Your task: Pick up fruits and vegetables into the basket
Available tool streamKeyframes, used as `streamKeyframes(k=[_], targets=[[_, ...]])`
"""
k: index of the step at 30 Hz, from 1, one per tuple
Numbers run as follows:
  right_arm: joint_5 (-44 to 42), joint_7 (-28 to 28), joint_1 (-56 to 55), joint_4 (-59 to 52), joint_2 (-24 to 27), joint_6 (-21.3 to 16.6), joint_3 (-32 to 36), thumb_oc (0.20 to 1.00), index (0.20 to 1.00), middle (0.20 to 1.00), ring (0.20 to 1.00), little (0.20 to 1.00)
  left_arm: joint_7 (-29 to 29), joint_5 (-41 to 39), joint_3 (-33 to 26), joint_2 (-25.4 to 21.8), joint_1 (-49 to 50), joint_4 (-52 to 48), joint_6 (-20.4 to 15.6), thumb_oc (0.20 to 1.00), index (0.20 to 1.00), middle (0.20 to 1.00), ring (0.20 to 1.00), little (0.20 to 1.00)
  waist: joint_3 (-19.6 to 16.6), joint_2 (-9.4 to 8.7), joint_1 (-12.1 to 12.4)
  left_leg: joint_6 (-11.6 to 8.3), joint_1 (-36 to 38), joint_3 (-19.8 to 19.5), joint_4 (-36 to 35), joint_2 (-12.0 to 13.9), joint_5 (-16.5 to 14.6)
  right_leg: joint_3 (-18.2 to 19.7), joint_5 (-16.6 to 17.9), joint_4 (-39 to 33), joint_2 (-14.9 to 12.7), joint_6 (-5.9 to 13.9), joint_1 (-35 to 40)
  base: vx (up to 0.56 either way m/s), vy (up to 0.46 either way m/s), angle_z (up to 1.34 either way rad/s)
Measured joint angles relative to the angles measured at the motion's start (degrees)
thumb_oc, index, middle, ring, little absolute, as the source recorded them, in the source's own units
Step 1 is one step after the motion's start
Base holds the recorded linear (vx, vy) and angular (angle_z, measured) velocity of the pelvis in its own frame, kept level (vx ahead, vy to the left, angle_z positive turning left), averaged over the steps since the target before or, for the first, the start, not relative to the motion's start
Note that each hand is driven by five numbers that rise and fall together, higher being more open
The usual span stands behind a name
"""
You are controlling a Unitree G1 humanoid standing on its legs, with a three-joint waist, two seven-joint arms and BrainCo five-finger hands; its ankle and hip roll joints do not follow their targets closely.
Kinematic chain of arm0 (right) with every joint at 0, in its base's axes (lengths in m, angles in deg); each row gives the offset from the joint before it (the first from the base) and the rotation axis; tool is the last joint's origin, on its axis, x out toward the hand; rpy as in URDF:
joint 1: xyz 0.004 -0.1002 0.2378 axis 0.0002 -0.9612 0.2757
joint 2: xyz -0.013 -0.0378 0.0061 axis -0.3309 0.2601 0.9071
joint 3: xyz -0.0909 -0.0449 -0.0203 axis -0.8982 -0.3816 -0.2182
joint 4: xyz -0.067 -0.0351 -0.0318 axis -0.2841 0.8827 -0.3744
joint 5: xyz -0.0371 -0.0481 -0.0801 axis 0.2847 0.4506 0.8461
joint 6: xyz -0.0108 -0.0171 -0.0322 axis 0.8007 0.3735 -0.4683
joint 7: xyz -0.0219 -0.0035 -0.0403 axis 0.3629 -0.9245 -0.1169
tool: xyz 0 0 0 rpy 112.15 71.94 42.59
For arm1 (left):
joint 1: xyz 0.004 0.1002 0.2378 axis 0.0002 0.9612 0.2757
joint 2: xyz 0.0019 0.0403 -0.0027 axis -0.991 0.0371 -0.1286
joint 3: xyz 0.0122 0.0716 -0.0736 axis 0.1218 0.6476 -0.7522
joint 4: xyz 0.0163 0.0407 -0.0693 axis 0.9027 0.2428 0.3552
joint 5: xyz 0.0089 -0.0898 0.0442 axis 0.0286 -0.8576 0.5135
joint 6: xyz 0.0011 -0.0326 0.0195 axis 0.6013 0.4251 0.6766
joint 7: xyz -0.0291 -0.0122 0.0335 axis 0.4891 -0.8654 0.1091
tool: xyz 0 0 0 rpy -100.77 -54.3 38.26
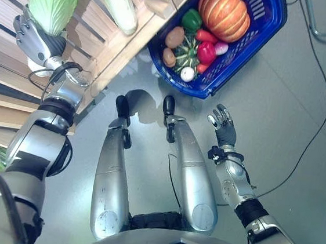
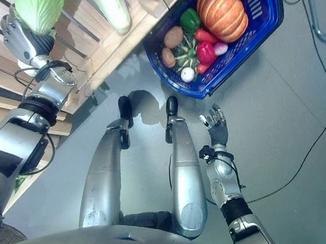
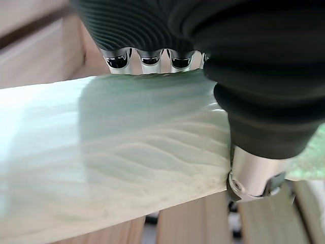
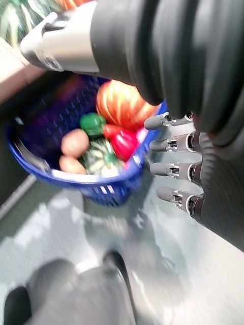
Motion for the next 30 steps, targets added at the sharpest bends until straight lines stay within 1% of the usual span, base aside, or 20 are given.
streamKeyframes(k=[3, 5, 7, 8, 10, 11, 12, 13, 15, 16, 17, 18, 19, 21, 23, 24, 25, 26, 28, 30], targets=[[0.74, 0.32, -0.90, -1.22, -0.84, -0.14, 0.95, 1.000, 1.000, 1.000, 1.000, 1.000, 0.01, 3.56, -1.86, -0.23, 6.45, -7.22, -2.58, 0.200, 0.200, 0.200, 0.200, 0.200, -0.03, 0.03, 2.09, -0.24, 6.08, -0.26, -4.26, -0.12, 0.98, -0.31, -0.03, -2.78, 0.01, -0.02, 5.55, 0.01, -0.023, 0.10], [1.29, 1.23, -1.06, -3.45, -1.12, -1.05, 1.45, 1.000, 1.000, 1.000, 1.000, 1.000, 0.06, 5.48, -2.23, -0.71, 9.87, -10.31, -4.64, 0.200, 0.200, 0.200, 0.200, 0.200, -0.05, 0.12, 3.49, -0.38, 9.04, -0.89, -6.73, -0.37, 1.82, -0.73, -0.05, -4.39, -0.01, -0.06, 8.34, 0.03, -0.021, 0.14], [1.70, 1.49, -1.09, -4.52, -1.75, -1.06, 2.16, 1.000, 1.000, 1.000, 1.000, 1.000, 0.39, 7.07, -2.38, -0.54, 13.83, -14.93, -6.37, 0.200, 0.200, 0.200, 0.200, 0.200, 0.04, 0.26, 3.84, -0.32, 12.24, -1.57, -9.62, -0.69, 3.03, -1.55, 0.07, -6.18, -0.24, -0.15, 11.58, 0.04, -0.019, 0.20], [1.74, 1.61, -1.22, -4.60, -1.79, -1.05, 2.16, 1.000, 1.000, 1.000, 1.000, 1.000, 0.64, 7.70, -2.38, -0.43, 15.49, -16.32, -6.98, 0.200, 0.200, 0.200, 0.200, 0.200, 0.08, 0.32, 4.05, -0.34, 13.73, -1.80, -10.51, -0.72, 3.23, -1.69, 0.33, -6.90, -0.20, -0.55, 13.09, 0.05, -0.005, 0.15], [2.32, 2.47, -2.26, -5.32, -1.92, -1.05, 2.42, 1.000, 1.000, 1.000, 1.000, 1.000, 2.05, 9.24, -2.39, -0.11, 21.03, -20.55, -8.60, 0.200, 0.200, 0.200, 0.200, 0.200, 0.12, 0.54, 4.94, -0.31, 19.74, -2.11, -13.31, -0.64, 3.34, -2.23, 0.52, -9.34, -0.11, -0.68, 19.18, 0.10, -0.002, 0.10], [2.85, 2.81, -3.26, -6.91, -1.92, -1.04, 3.22, 1.000, 1.000, 1.000, 1.000, 1.000, 2.69, 10.07, -2.53, 0.18, 23.85, -23.75, -9.05, 0.200, 0.200, 0.200, 0.200, 0.200, 0.01, 1.05, 5.49, -0.24, 22.90, -2.39, -15.11, -0.59, 3.56, -2.71, 0.40, -11.05, -0.08, -0.49, 22.42, 0.11, -0.005, 0.13], [3.12, 3.10, -3.74, -7.91, -1.86, -1.02, 3.65, 1.000, 1.000, 1.000, 1.000, 1.000, 3.13, 10.38, -2.74, 0.20, 25.25, -25.46, -9.11, 0.200, 0.200, 0.200, 0.200, 0.200, -0.12, 1.32, 5.73, -0.17, 24.30, -2.52, -16.03, -0.63, 3.80, -2.90, 0.36, -11.84, -0.13, -0.41, 23.73, 0.08, -0.004, 0.17], [3.32, 3.86, -4.74, -10.51, -1.60, -1.05, 4.75, 1.000, 1.000, 1.000, 1.000, 1.000, 4.37, 10.68, -3.33, 0.18, 28.12, -29.27, -9.52, 0.200, 0.200, 0.200, 0.200, 0.200, -0.31, 2.02, 6.40, -0.09, 26.81, -2.76, -18.05, -0.66, 4.34, -3.07, 0.18, -13.18, -0.08, -0.14, 26.11, 0.08, 0.000, 0.16], [3.38, 5.07, -5.12, -12.58, -1.47, -0.95, 6.51, 1.000, 1.000, 1.000, 1.000, 1.000, 6.09, 11.02, -4.09, 0.41, 30.37, -31.21, -10.61, 0.200, 0.200, 0.200, 0.200, 0.200, -1.59, 3.62, 7.66, 0.03, 27.84, -3.23, -19.14, -0.79, 4.52, -3.46, 0.03, -13.94, -0.25, 0.09, 27.28, 0.13, 0.014, 0.16], [3.36, 5.43, -4.97, -13.65, -1.45, -0.57, 7.04, 1.000, 1.000, 1.000, 1.000, 1.000, 8.03, 11.01, -5.24, 0.85, 32.04, -33.11, -10.86, 0.200, 0.200, 0.200, 0.200, 0.200, -1.63, 4.55, 8.27, 0.07, 29.52, -3.55, -20.78, -0.81, 5.24, -3.92, 0.33, -14.88, -0.23, -0.01, 28.84, 0.14, 0.028, 0.22], [3.36, 5.81, -5.27, -14.74, -1.43, -0.15, 7.31, 1.000, 1.000, 1.000, 1.000, 1.000, 9.52, 11.01, -5.30, 1.26, 33.76, -35.02, -10.97, 0.200, 0.200, 0.200, 0.200, 0.200, -2.02, 5.26, 8.34, 0.10, 31.42, -4.10, -22.31, -0.73, 5.74, -4.59, 0.62, -15.91, -0.19, -0.04, 30.84, 0.12, 0.027, 0.27], [3.34, 6.14, -5.76, -15.79, -1.40, 0.20, 7.37, 1.000, 1.000, 1.000, 1.000, 1.000, 11.10, 10.99, -5.23, 1.66, 35.57, -36.69, -11.78, 0.200, 0.200, 0.200, 0.200, 0.200, -3.29, 5.78, 8.54, 0.11, 32.77, -4.65, -23.42, -0.73, 5.89, -4.92, 0.56, -16.93, -0.14, 0.03, 32.35, 0.10, 0.023, 0.29], [3.32, 6.58, -6.20, -16.35, -1.39, 0.32, 7.43, 1.000, 1.000, 1.000, 1.000, 1.000, 12.65, 11.00, -5.09, 2.29, 37.13, -37.25, -13.17, 0.200, 0.200, 0.200, 0.200, 0.200, -5.59, 6.49, 8.88, 0.17, 33.11, -4.88, -24.14, -0.77, 5.85, -4.97, 0.37, -17.80, -0.13, 0.28, 32.87, 0.09, 0.026, 0.21], [3.26, 7.54, -6.56, -17.07, -1.38, 0.71, 7.81, 1.000, 1.000, 1.000, 1.000, 1.000, 16.13, 10.71, -4.91, 4.02, 39.28, -38.60, -13.93, 0.200, 0.200, 0.200, 0.200, 0.200, -9.73, 7.52, 9.91, 0.41, 33.70, -4.96, -25.41, -0.91, 6.04, -4.98, 0.39, -18.98, -0.14, 0.51, 33.47, 0.09, 0.025, 0.11], [3.16, 8.31, -6.43, -18.20, -1.08, 1.85, 7.86, 1.000, 1.000, 1.000, 1.000, 1.000, 20.63, 9.63, -4.45, 5.79, 39.96, -40.04, -15.18, 0.200, 0.200, 0.200, 0.200, 0.200, -10.79, 8.63, 9.98, 0.55, 36.84, -5.71, -26.67, -0.88, 6.15, -5.96, 0.70, -21.10, -0.07, 0.96, 37.54, 0.09, 0.021, 0.20], [2.97, 9.00, -6.75, -18.68, -1.16, 2.49, 7.75, 1.000, 1.000, 1.000, 1.000, 1.000, 23.29, 9.15, -3.61, 6.64, 40.97, -41.45, -16.11, 0.200, 0.200, 0.200, 0.200, 0.200, -12.47, 8.64, 10.02, 0.62, 38.17, -6.05, -27.48, -0.86, 6.13, -6.22, 0.70, -22.38, 0.02, 1.03, 39.15, 0.05, 0.019, 0.18], [2.76, 9.49, -6.97, -18.80, -1.22, 2.66, 7.69, 1.000, 1.000, 1.000, 1.000, 1.000, 24.51, 8.97, -3.28, 6.98, 41.48, -41.79, -16.80, 0.200, 0.200, 0.200, 0.200, 0.200, -13.68, 8.61, 10.14, 0.69, 38.19, -6.15, -27.65, -0.86, 6.07, -6.29, 0.67, -22.89, 0.04, 1.07, 39.30, 0.05, 0.023, 0.09], [1.38, 10.92, -7.31, -19.00, -1.30, 2.77, 7.64, 1.000, 1.000, 1.000, 1.000, 1.000, 28.05, 7.16, -1.93, 7.45, 42.70, -42.78, -18.26, 0.200, 0.200, 0.200, 0.200, 0.200, -16.47, 8.62, 10.57, 0.73, 38.31, -6.13, -28.29, -0.81, 6.06, -6.32, 0.74, -23.97, 0.17, 1.22, 39.58, 0.05, 0.028, 0.04], [0.22, 11.74, -7.36, -19.49, -1.22, 3.02, 7.70, 1.000, 1.000, 1.000, 1.000, 1.000, 31.55, 5.37, -0.89, 7.72, 43.26, -43.91, -18.99, 0.200, 0.200, 0.200, 0.200, 0.200, -17.00, 8.71, 10.54, 0.74, 39.23, -6.21, -28.53, -0.77, 6.06, -6.58, 1.11, -25.38, 0.30, 1.56, 41.15, 0.06, 0.023, 0.05], [-2.55, 13.03, -7.56, -19.80, -1.27, 4.14, 7.40, 1.000, 1.000, 1.000, 1.000, 1.000, 37.36, 1.59, 1.59, 8.30, 43.46, -44.64, -19.65, 0.200, 0.200, 0.200, 0.200, 0.200, -18.16, 8.59, 10.55, 0.95, 40.65, -6.26, -29.32, -0.71, 6.01, -6.86, 1.58, -27.37, 0.48, 1.90, 43.26, 0.06, 0.018, 0.06]])
